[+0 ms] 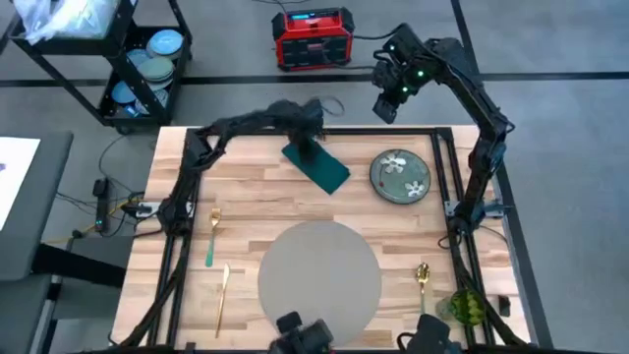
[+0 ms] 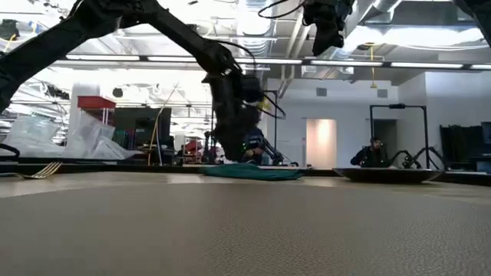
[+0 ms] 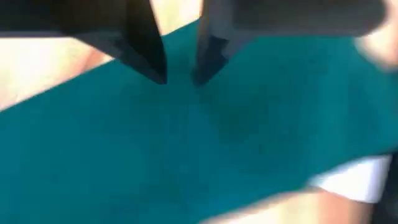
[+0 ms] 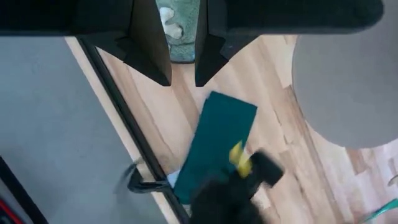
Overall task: Set table place
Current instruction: Fold the green napkin
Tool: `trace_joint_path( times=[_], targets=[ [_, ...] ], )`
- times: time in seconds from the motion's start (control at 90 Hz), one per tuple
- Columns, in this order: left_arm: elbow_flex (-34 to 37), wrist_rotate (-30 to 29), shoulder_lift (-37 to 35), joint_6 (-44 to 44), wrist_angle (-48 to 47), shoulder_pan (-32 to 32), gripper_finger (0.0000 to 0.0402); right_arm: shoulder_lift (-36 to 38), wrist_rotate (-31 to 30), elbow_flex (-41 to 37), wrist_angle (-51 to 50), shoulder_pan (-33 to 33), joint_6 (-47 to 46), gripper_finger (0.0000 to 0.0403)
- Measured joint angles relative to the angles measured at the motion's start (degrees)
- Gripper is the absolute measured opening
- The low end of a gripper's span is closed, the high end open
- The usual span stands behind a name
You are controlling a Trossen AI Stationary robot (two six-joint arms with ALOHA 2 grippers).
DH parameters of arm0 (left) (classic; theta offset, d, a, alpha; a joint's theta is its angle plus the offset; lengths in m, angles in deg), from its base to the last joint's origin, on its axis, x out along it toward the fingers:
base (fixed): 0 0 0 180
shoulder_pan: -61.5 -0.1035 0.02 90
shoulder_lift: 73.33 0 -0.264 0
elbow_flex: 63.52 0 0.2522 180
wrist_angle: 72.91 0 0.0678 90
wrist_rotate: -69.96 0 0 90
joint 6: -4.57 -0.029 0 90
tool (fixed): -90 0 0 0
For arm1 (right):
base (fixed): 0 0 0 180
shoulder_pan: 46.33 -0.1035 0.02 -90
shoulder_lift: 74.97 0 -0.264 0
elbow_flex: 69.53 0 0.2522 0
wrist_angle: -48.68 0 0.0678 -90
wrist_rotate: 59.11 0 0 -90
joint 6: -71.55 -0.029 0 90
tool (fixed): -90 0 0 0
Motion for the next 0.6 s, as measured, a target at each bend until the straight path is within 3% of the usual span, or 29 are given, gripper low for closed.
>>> trace_joint_path(
  times=[0.078, 0.233, 0.433, 0.6],
  targets=[
    [2.34, -1.15, -0.07, 1.50, 5.04, 2.09, 0.0013, -0.02, 0.00, -0.02, 0.01, 0.08, 0.00, 0.0063],
    [3.23, -10.54, -0.13, 6.33, 10.25, 4.46, 0.0002, 0.00, 0.00, -0.02, 0.00, 0.67, 0.00, 0.0063],
    [7.36, -8.03, -0.76, 2.64, -1.64, 6.61, 0.0000, 0.00, 0.00, -0.02, 0.00, 1.08, -0.04, 0.0063],
    [16.12, 0.85, -1.57, 5.27, -13.20, 8.05, 0.0000, 0.00, 0.04, -0.01, 0.01, 1.08, -0.20, 0.0063]
  ],
)
